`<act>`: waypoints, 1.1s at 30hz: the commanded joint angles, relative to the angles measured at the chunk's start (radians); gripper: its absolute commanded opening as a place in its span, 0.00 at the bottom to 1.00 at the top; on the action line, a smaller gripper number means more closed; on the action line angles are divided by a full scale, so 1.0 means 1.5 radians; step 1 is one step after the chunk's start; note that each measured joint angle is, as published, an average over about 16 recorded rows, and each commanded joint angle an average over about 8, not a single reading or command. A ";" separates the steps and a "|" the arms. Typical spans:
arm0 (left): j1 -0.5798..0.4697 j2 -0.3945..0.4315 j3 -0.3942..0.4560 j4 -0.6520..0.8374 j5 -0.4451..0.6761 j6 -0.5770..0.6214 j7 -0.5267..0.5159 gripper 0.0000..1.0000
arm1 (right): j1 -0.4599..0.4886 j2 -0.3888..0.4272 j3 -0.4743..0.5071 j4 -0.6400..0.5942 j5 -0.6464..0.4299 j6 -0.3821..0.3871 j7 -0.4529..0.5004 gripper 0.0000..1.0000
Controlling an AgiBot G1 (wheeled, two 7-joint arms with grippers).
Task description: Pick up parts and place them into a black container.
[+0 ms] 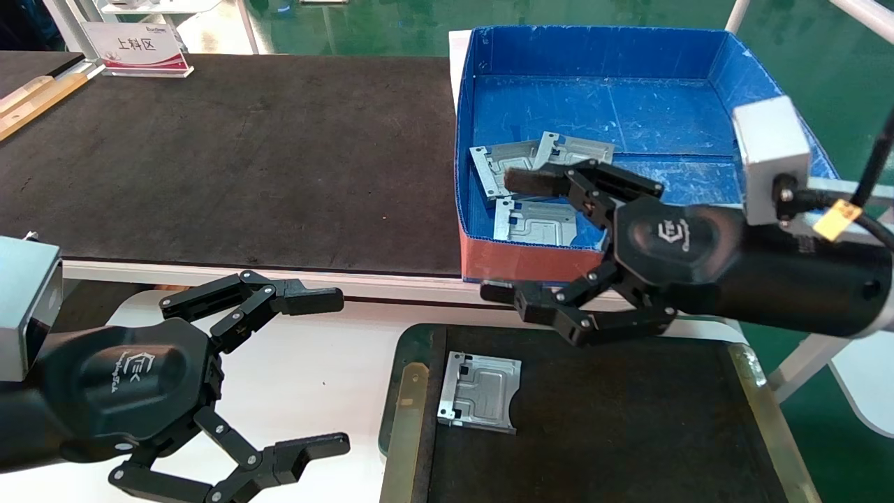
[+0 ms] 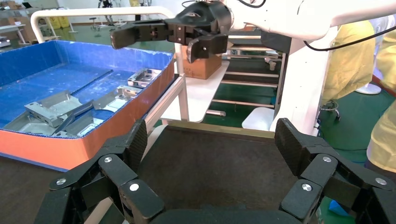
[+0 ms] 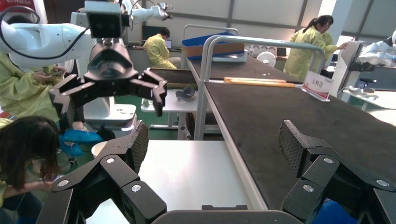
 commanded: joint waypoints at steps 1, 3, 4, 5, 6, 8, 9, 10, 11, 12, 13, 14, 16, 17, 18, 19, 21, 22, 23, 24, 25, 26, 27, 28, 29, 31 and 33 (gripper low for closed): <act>0.000 0.000 0.000 0.000 0.000 0.000 0.000 1.00 | -0.010 0.006 0.008 0.015 -0.001 0.002 0.006 1.00; 0.000 0.000 0.000 0.000 0.000 0.000 0.000 1.00 | -0.019 0.012 0.016 0.029 -0.001 0.004 0.013 1.00; 0.000 0.000 0.000 0.000 0.000 0.000 0.000 1.00 | -0.024 0.015 0.021 0.036 -0.001 0.005 0.016 1.00; 0.000 0.000 0.000 0.000 0.000 0.000 0.000 1.00 | -0.029 0.018 0.025 0.043 -0.002 0.006 0.019 1.00; 0.000 0.000 0.000 0.000 0.000 0.000 0.000 1.00 | -0.034 0.021 0.029 0.051 -0.002 0.007 0.022 1.00; 0.000 0.000 0.000 0.000 0.000 0.000 0.000 1.00 | -0.044 0.027 0.037 0.065 -0.002 0.009 0.029 1.00; 0.000 0.000 0.000 0.000 0.000 0.000 0.000 1.00 | -0.048 0.030 0.041 0.072 -0.003 0.010 0.032 1.00; 0.000 0.000 0.000 0.000 0.000 0.000 0.000 1.00 | -0.053 0.033 0.045 0.080 -0.003 0.011 0.035 1.00; 0.000 0.000 0.000 0.000 0.000 0.000 0.000 1.00 | -0.058 0.036 0.050 0.087 -0.003 0.013 0.038 1.00; 0.000 0.000 0.000 0.000 0.000 0.000 0.000 1.00 | -0.063 0.039 0.054 0.094 -0.003 0.014 0.041 1.00; 0.000 0.000 0.000 0.000 0.000 0.000 0.000 1.00 | -0.068 0.042 0.058 0.101 -0.004 0.015 0.044 1.00; 0.000 0.000 0.000 0.000 0.000 0.000 0.000 1.00 | -0.073 0.046 0.062 0.109 -0.004 0.016 0.047 1.00; 0.000 0.000 0.000 0.000 0.000 0.000 0.000 1.00 | -0.082 0.051 0.070 0.123 -0.004 0.018 0.054 1.00; 0.000 0.000 0.000 0.000 0.000 0.000 0.000 1.00 | -0.087 0.055 0.074 0.130 -0.005 0.019 0.057 1.00; 0.000 0.000 0.000 0.000 0.000 0.000 0.000 1.00 | -0.092 0.058 0.078 0.138 -0.005 0.020 0.060 1.00; 0.000 0.000 0.000 0.000 0.000 0.000 0.000 1.00 | -0.097 0.061 0.083 0.145 -0.005 0.021 0.063 1.00; 0.000 0.000 0.000 0.000 0.000 0.000 0.000 1.00 | -0.106 0.067 0.091 0.159 -0.006 0.023 0.070 1.00; 0.000 0.000 0.000 0.000 0.000 0.000 0.000 1.00 | -0.111 0.070 0.095 0.167 -0.006 0.024 0.073 1.00; 0.000 0.000 0.000 0.000 0.000 0.000 0.000 1.00 | -0.116 0.073 0.099 0.174 -0.006 0.025 0.076 1.00; 0.000 0.000 0.000 0.000 0.000 0.000 0.000 1.00 | -0.121 0.076 0.103 0.181 -0.007 0.026 0.079 1.00; 0.000 0.000 0.000 0.000 0.000 0.000 0.000 1.00 | -0.126 0.079 0.107 0.188 -0.007 0.027 0.082 1.00; 0.000 0.000 0.000 0.000 0.000 0.000 0.000 1.00 | -0.131 0.082 0.112 0.196 -0.007 0.028 0.085 1.00; 0.000 0.000 0.000 0.000 0.000 0.000 0.000 1.00 | -0.135 0.085 0.116 0.203 -0.007 0.029 0.089 1.00; 0.000 0.000 0.000 0.000 0.000 0.000 0.000 1.00 | -0.140 0.088 0.120 0.210 -0.008 0.030 0.092 1.00; 0.000 0.000 0.000 0.000 0.000 0.000 0.000 1.00 | -0.145 0.091 0.124 0.217 -0.008 0.031 0.095 1.00; 0.000 0.000 0.000 0.000 0.000 0.000 0.000 1.00 | -0.155 0.097 0.132 0.232 -0.008 0.033 0.101 1.00; 0.000 0.000 0.000 0.000 0.000 0.000 0.000 1.00 | -0.164 0.103 0.140 0.246 -0.009 0.035 0.107 1.00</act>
